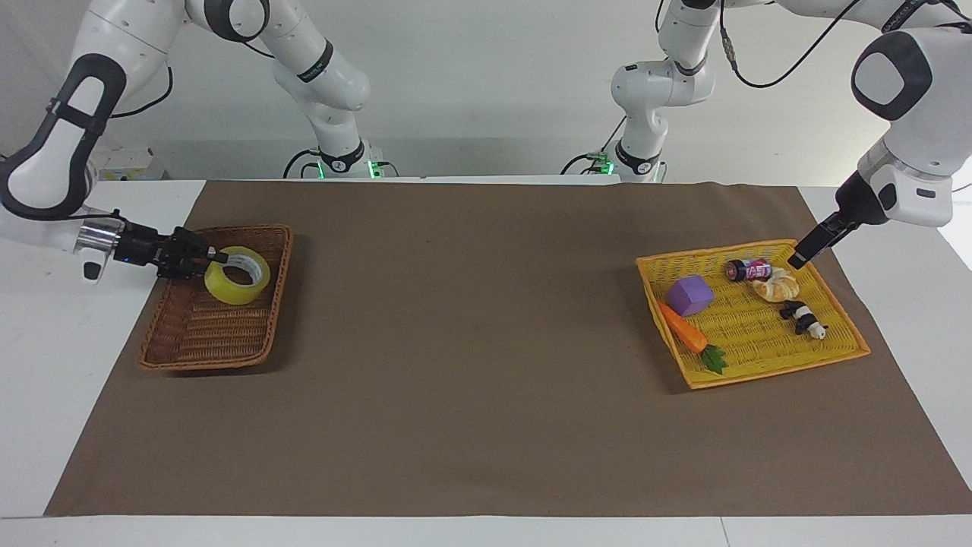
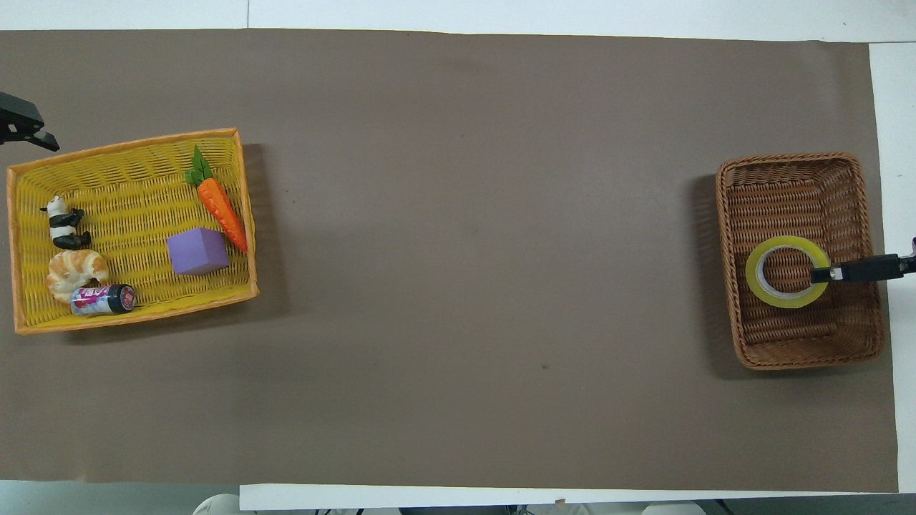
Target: Move tape to another basket
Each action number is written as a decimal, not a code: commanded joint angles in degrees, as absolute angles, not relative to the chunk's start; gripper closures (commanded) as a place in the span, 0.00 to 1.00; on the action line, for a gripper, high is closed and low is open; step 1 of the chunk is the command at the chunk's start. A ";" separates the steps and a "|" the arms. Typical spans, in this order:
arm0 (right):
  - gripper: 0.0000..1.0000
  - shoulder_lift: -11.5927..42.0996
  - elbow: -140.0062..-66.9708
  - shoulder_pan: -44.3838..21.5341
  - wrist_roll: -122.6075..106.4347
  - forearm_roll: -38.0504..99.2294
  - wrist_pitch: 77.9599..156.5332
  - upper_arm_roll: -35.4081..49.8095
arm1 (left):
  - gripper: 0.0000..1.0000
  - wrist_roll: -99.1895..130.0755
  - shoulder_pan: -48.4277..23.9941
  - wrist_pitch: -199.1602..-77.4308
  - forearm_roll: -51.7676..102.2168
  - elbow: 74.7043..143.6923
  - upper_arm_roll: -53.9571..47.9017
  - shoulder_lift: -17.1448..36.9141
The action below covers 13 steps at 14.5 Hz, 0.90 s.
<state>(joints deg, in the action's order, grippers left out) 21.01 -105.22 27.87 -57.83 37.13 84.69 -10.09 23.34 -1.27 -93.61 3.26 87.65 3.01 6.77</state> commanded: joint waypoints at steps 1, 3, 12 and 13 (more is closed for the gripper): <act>1.00 20.65 -105.64 28.21 -59.68 35.95 85.43 -9.67 | 0.01 23.29 -2.02 -93.52 2.55 89.21 2.81 5.27; 0.91 20.65 -105.64 28.04 -61.25 34.98 87.09 -9.67 | 0.01 22.42 -2.11 -93.34 2.37 88.86 2.81 3.36; 0.02 19.17 -105.21 25.41 -61.96 31.13 93.06 -9.58 | 0.01 13.97 -4.22 -82.62 -1.14 81.91 1.58 -0.26; 0.02 18.20 -104.94 24.01 -62.05 28.24 95.16 -9.58 | 0.01 13.97 -4.22 -82.53 -0.79 81.91 1.50 -0.26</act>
